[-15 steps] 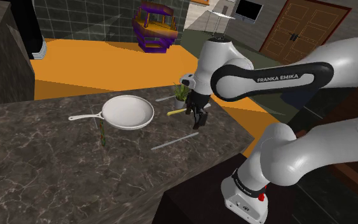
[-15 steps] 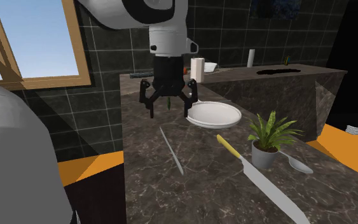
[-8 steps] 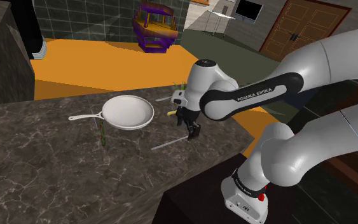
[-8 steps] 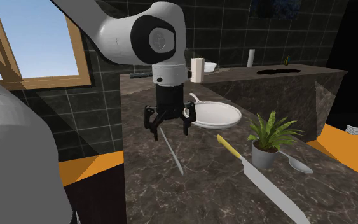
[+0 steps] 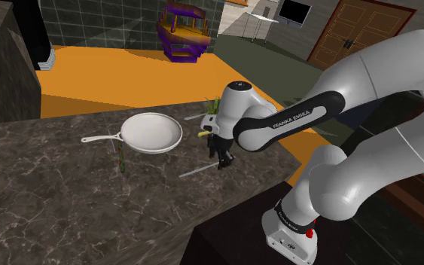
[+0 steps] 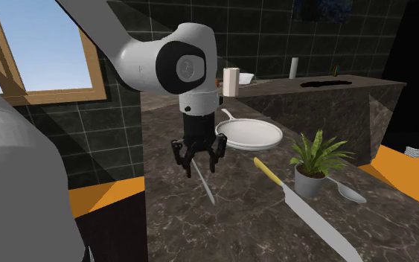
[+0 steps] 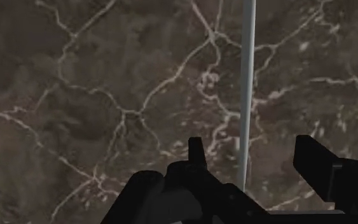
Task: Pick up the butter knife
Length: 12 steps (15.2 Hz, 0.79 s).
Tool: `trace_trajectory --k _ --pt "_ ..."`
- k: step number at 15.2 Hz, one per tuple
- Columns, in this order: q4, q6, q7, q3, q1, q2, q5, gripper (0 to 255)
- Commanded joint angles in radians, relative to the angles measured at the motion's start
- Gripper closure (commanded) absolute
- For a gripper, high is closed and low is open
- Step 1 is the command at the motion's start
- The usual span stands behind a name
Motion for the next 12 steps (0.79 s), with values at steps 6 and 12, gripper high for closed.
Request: trace_trajectory --k 6,12 --pt "-0.001 0.004 0.000 0.000 0.000 0.002 0.000 255" --pt "0.013 -0.053 -0.004 0.000 0.001 -0.041 0.003 255"
